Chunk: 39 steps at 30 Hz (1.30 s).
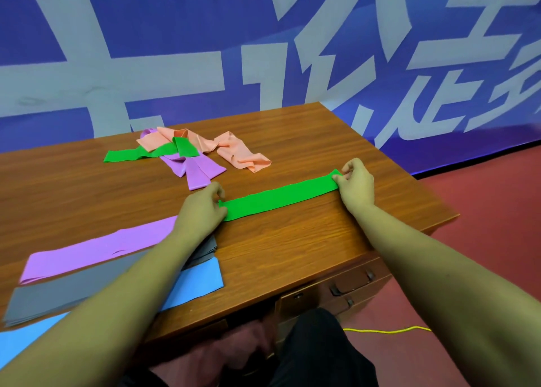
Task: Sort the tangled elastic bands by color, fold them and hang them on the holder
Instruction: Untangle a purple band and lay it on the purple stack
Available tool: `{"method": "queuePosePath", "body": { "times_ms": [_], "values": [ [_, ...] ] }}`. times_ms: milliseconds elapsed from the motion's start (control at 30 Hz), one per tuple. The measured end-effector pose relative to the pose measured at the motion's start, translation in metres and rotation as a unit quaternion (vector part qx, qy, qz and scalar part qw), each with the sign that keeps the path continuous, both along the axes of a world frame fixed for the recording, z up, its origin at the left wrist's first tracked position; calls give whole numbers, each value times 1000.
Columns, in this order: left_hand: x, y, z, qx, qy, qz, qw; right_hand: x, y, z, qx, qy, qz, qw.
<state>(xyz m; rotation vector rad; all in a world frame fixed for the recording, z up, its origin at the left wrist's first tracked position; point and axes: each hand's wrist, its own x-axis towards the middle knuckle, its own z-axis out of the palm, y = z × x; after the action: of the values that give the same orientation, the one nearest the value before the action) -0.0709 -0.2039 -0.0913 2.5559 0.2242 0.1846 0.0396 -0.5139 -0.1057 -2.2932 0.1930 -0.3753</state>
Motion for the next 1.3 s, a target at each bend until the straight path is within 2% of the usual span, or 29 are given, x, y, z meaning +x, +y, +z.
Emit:
{"method": "queuePosePath", "body": {
  "times_ms": [100,200,300,400,500,600,767,900,967,1067,1167,1300],
  "values": [
    [4,3,-2,62,-4,-13,998,1,1,-5,-80,0,-9,997],
    [6,10,3,30,-13,-7,999,0,6,0,-130,-32,-11,991],
    [13,26,8,17,-47,14,999,-1,29,17,-128,-70,56,988],
    [26,45,10,22,-49,53,997,-3,76,34,-143,-31,179,973],
    [40,61,7,15,-37,99,994,-6,129,41,-134,15,246,960],
    [49,70,10,-5,-20,145,989,-4,173,37,-115,48,288,950],
    [62,82,5,8,30,130,991,12,221,21,-94,77,290,949],
    [68,90,-7,-46,36,142,988,19,244,7,-106,76,301,945],
    [68,88,-2,-113,26,136,984,20,249,-1,-111,64,304,944],
    [69,89,11,-215,0,123,969,21,251,-4,-52,30,310,949],
    [70,95,26,-312,-35,118,942,13,251,20,0,-12,320,947],
    [63,105,61,-359,-81,102,924,-4,253,62,74,-21,390,918]
  ]
}}
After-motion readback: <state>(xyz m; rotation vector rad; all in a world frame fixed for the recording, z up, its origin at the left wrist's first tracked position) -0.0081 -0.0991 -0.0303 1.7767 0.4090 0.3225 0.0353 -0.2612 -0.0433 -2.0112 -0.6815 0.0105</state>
